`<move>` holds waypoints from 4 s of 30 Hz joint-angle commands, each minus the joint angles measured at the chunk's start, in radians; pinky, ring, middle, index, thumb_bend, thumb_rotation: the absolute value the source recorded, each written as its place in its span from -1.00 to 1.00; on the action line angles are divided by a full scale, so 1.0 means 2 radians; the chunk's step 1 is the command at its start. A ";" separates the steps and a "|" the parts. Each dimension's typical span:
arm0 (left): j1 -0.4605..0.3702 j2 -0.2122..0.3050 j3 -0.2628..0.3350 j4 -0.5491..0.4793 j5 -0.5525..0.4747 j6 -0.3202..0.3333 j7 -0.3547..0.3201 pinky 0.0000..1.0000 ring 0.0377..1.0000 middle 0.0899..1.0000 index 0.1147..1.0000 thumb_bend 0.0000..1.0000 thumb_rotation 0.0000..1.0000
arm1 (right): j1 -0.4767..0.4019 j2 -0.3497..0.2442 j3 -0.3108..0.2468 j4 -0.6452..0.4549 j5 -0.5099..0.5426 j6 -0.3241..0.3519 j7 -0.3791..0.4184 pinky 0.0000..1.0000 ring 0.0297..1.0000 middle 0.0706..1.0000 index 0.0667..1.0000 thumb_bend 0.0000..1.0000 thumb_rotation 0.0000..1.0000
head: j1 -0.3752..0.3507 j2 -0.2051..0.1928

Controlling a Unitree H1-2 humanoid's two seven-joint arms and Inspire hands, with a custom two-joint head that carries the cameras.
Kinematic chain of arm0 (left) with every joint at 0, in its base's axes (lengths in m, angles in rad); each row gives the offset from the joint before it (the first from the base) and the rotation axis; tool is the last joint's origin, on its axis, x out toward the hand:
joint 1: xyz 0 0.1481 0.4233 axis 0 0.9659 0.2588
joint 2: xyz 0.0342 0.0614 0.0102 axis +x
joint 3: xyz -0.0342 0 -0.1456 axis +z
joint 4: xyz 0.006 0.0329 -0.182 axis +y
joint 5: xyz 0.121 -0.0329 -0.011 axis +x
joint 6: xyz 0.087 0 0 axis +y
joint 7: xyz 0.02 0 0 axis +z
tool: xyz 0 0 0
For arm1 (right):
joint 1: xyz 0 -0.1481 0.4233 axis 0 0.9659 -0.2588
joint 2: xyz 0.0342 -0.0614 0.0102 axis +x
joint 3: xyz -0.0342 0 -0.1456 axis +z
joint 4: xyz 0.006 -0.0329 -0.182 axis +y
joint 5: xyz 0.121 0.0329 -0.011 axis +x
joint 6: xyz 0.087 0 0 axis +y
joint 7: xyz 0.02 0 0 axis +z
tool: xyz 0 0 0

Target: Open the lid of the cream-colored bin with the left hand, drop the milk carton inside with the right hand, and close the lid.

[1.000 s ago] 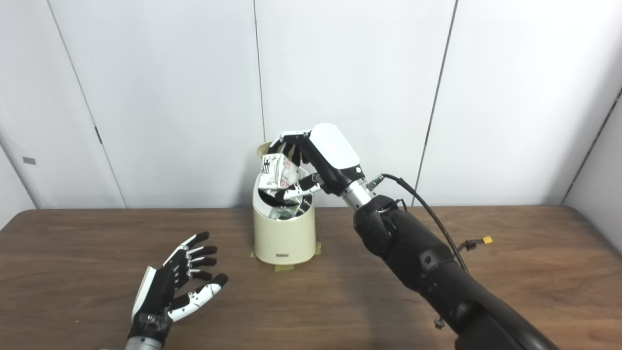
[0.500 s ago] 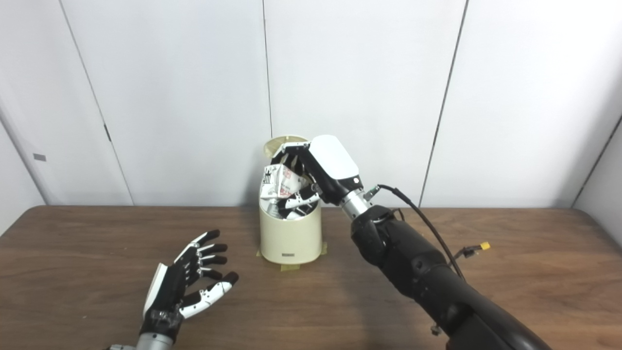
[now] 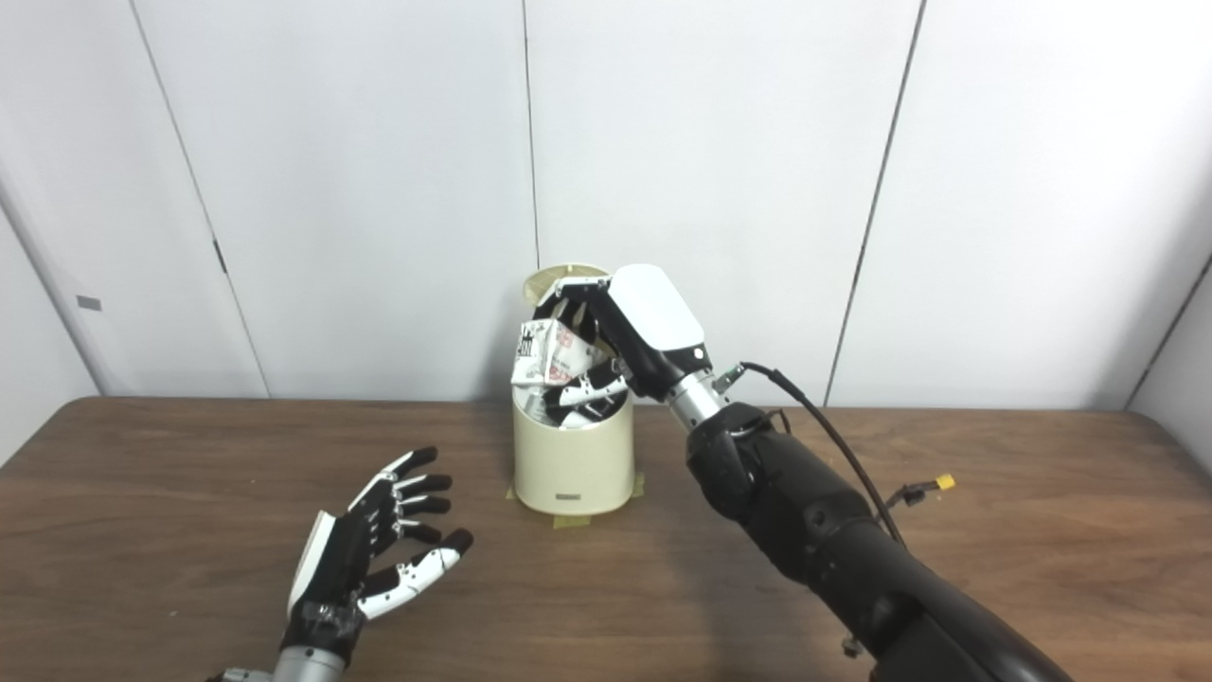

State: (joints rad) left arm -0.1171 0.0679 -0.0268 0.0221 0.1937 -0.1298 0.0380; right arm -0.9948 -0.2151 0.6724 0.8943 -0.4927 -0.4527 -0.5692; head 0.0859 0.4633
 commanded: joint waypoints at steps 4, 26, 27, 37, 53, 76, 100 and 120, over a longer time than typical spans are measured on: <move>0.000 0.000 0.000 -0.012 0.001 -0.005 0.003 0.18 0.40 0.48 0.68 0.28 -0.66 | -0.032 -0.003 -0.024 -0.001 -0.021 -0.001 0.026 -0.40 -0.28 -0.18 -0.01 0.05 -0.99 | -0.001 0.001; 0.000 0.004 0.002 -0.011 0.003 0.000 0.002 0.18 0.39 0.48 0.66 0.30 -0.63 | 0.003 -0.012 -0.101 -0.050 -0.100 0.032 0.100 -0.01 0.18 0.34 0.43 0.76 -0.60 | -0.006 0.003; 0.000 0.004 0.002 -0.011 0.002 -0.001 0.002 0.18 0.40 0.48 0.66 0.30 -0.63 | 0.005 -0.012 -0.105 -0.054 -0.099 0.029 0.102 -0.01 0.17 0.34 0.43 0.75 -0.59 | -0.006 0.003; -0.001 0.008 0.003 -0.005 -0.001 -0.007 0.000 0.18 0.40 0.48 0.67 0.29 -0.63 | 0.052 -0.017 -0.141 -0.136 -0.106 -0.008 0.030 -0.27 -0.13 0.07 0.22 0.65 -0.70 | -0.009 0.001; -0.010 0.018 0.004 0.009 -0.003 -0.016 -0.003 0.19 0.39 0.48 0.65 0.29 -0.62 | 0.270 -0.040 -0.192 -0.326 0.069 0.007 0.071 -0.13 0.16 0.46 0.56 0.54 -0.45 | -0.018 -0.002; -0.103 0.077 -0.001 -0.041 -0.017 0.019 -0.065 0.42 0.62 0.70 0.73 0.56 -0.38 | 0.368 0.015 -0.297 -0.388 0.248 0.041 0.284 0.16 0.44 0.68 0.66 0.64 -0.34 | -0.014 -0.003; -0.363 0.110 -0.067 0.085 0.059 0.099 -0.115 0.65 0.82 0.84 0.80 0.73 -0.42 | 0.369 0.039 -0.310 -0.397 0.233 0.055 0.302 0.09 0.39 0.68 0.64 0.56 -0.44 | -0.023 -0.016; -0.379 0.132 -0.127 0.103 0.129 0.105 -0.176 0.79 0.82 0.59 0.41 0.80 -0.18 | 0.367 0.049 -0.308 -0.401 0.209 0.054 0.304 -0.01 0.27 0.60 0.58 0.49 -0.53 | -0.030 -0.018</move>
State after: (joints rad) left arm -0.8199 0.3138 -0.2863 0.2589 0.4464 0.0967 -0.3161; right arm -0.2249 -0.1210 0.0649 0.1145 -0.0725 -0.3218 0.0427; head 0.0245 0.4265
